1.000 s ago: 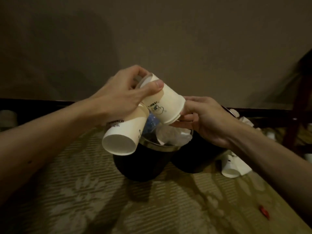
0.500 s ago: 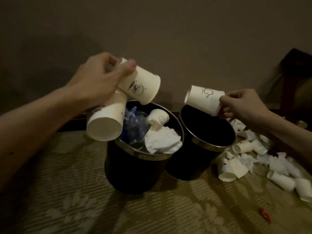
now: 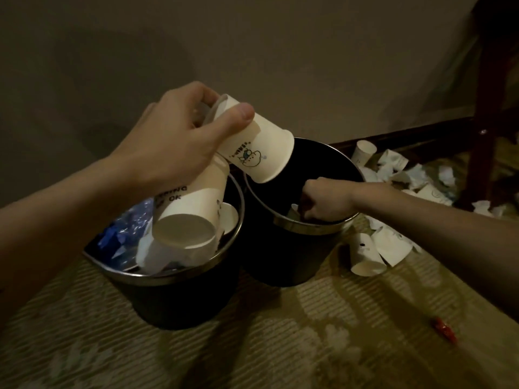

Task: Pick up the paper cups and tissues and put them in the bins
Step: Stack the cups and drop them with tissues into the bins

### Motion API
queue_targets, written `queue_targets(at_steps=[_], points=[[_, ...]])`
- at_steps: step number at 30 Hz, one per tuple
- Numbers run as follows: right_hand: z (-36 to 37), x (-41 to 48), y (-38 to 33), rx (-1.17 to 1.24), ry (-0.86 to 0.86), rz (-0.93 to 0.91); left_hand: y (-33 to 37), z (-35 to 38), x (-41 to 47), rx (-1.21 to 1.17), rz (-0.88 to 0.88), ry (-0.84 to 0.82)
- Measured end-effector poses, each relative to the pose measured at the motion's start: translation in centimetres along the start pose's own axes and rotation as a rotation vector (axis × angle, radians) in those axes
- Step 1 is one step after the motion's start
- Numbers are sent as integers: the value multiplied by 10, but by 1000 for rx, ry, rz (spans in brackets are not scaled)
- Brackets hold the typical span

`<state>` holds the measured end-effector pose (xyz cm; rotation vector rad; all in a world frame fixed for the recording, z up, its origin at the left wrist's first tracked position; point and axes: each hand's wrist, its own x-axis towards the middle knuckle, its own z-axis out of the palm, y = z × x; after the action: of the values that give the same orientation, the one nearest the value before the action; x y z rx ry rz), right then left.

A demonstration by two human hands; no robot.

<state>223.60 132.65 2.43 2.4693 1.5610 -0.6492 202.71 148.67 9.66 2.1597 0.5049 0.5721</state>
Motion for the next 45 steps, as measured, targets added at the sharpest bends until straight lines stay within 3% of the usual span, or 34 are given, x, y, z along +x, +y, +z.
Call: queue_targets(at_steps=[2, 4, 6, 7, 9, 14, 17, 18, 20, 23, 27, 29, 32, 34, 38, 41, 45], points=[[-6, -2, 3, 144, 90, -1, 4, 11, 10, 2, -11, -27], [-16, -12, 1, 692, 186, -1, 7, 20, 19, -11, -20, -33], [-30, -25, 2, 1354, 82, -50, 10, 31, 25, -41, -26, -8], [-35, -31, 4, 1569, 13, -98, 12, 38, 27, -57, -24, 6], [-42, -40, 4, 1726, -11, -203, 18, 51, 31, -69, -10, 20], [-45, -47, 10, 1509, 423, -160, 28, 63, 35, 0, -12, -50], [-35, -47, 31, 949, 643, -29, 27, 60, 35, 77, -34, -33], [-28, -46, 36, 746, 600, -6, 27, 58, 35, 81, -40, -25], [-9, -40, 39, 443, 332, 1, 26, 54, 33, 80, -65, -46], [9, -29, 33, 219, 60, -23, 24, 49, 29, 77, -92, -103], [-1, -31, 20, 345, 48, 20, 26, 50, 27, 16, -102, -117], [-9, -39, 15, 655, 125, -17, 28, 54, 30, -20, -83, -68], [-24, -50, 6, 1244, 87, -177, 31, 63, 41, -103, -15, 37], [-31, -51, 3, 1404, 136, -250, 31, 71, 49, -98, 56, 94], [-33, -42, 7, 1305, 296, -143, 21, 83, 65, 1, 116, 44], [-25, -32, 14, 1041, 330, -51, 2, 92, 72, 140, 77, -89], [-8, -14, 15, 712, 217, -11, -20, 110, 76, 404, 61, -296]])
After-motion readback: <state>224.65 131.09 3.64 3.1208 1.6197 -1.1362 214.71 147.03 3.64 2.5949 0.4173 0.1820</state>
